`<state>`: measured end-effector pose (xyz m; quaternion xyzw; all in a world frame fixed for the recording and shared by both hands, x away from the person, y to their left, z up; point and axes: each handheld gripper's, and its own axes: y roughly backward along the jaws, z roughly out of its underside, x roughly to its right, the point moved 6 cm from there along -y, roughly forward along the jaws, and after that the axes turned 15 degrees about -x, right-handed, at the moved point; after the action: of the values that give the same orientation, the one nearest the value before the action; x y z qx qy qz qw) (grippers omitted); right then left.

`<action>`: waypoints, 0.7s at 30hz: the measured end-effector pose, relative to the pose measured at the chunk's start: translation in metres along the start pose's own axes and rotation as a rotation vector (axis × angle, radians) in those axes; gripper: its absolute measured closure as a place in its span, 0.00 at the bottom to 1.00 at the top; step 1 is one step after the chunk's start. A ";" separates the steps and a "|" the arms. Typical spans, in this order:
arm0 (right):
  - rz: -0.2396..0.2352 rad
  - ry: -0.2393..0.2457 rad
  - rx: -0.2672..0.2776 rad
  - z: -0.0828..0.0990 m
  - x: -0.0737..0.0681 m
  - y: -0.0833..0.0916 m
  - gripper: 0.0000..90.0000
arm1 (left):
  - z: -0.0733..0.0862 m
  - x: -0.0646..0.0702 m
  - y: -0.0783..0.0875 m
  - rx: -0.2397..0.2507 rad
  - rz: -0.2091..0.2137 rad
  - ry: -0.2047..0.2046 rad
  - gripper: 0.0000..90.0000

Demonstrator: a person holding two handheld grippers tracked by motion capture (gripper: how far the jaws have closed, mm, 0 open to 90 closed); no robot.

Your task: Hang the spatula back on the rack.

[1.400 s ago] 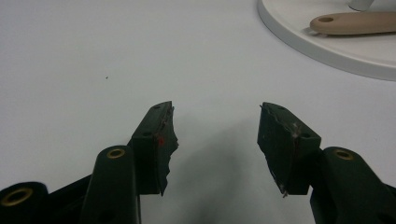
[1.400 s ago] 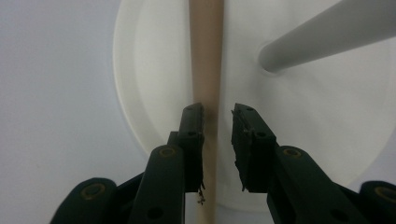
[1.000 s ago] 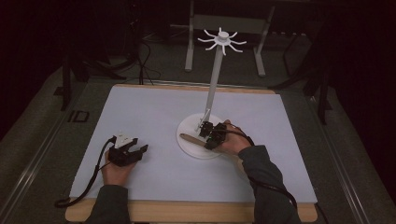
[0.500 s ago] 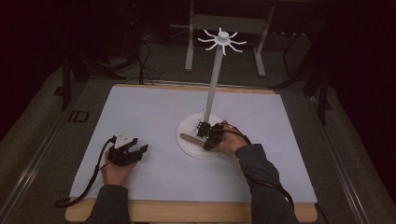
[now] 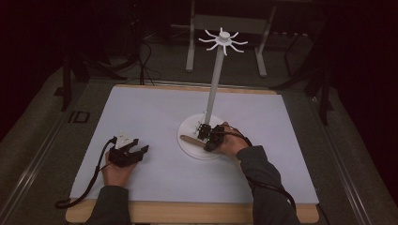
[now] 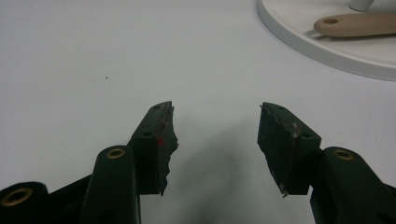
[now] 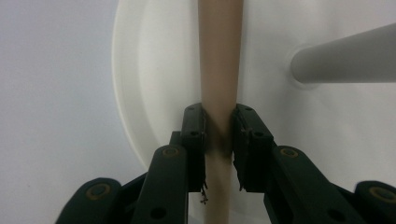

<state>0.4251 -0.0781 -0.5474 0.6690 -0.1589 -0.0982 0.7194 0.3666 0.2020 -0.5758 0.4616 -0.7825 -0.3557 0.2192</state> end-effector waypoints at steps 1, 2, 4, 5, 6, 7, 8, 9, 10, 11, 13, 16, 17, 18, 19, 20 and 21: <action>0.003 0.000 0.005 0.001 0.000 0.001 0.84 | 0.000 0.000 0.000 0.000 -0.001 -0.001 0.51; 0.003 -0.002 0.013 0.001 0.000 0.003 0.84 | 0.000 0.000 0.000 0.000 -0.001 0.000 0.51; 0.003 -0.005 0.030 0.004 0.000 0.007 0.84 | 0.000 0.000 0.000 0.000 -0.002 0.000 0.51; 0.002 -0.011 0.042 0.005 0.000 0.009 0.84 | 0.000 0.000 0.000 0.000 -0.002 -0.001 0.51; 0.004 -0.008 0.055 0.007 0.001 0.012 0.84 | 0.000 0.000 0.000 0.001 -0.002 0.000 0.51; 0.006 -0.012 0.066 0.009 0.001 0.015 0.84 | 0.000 0.000 0.000 -0.001 -0.002 0.000 0.51; 0.007 -0.011 0.080 0.011 0.002 0.018 0.84 | 0.000 0.000 0.000 0.000 -0.002 0.000 0.51; 0.006 -0.014 0.092 0.013 0.002 0.020 0.84 | 0.000 0.000 0.000 0.001 -0.002 0.000 0.51; 0.008 -0.014 0.107 0.015 0.002 0.023 0.84 | 0.000 0.000 0.000 -0.001 -0.003 -0.001 0.51; 0.011 -0.016 0.118 0.018 0.001 0.026 0.84 | 0.000 0.000 0.000 0.000 -0.003 0.000 0.51; 0.014 -0.015 0.149 0.022 0.001 0.032 0.84 | 0.000 0.000 0.000 -0.001 -0.004 -0.001 0.51; 0.022 -0.019 0.188 0.028 -0.002 0.040 0.84 | 0.000 0.000 0.000 0.000 -0.005 -0.003 0.51; 0.026 -0.020 0.198 0.030 -0.002 0.042 0.84 | 0.000 0.000 0.000 -0.001 -0.005 -0.003 0.51; 0.031 -0.020 0.210 0.031 -0.003 0.045 0.84 | 0.000 0.000 0.000 0.001 -0.004 -0.002 0.51; 0.035 -0.020 0.221 0.033 -0.003 0.047 0.84 | 0.000 0.000 0.000 0.001 -0.004 -0.002 0.51; 0.037 -0.023 0.231 0.035 -0.004 0.050 0.84 | 0.000 0.000 0.000 0.002 -0.004 -0.001 0.51; 0.042 -0.023 0.245 0.037 -0.004 0.052 0.84 | 0.000 0.000 0.000 0.002 -0.004 -0.001 0.51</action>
<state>0.4046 -0.1072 -0.4940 0.7473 -0.1919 -0.0709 0.6322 0.3667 0.2020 -0.5758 0.4633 -0.7820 -0.3556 0.2177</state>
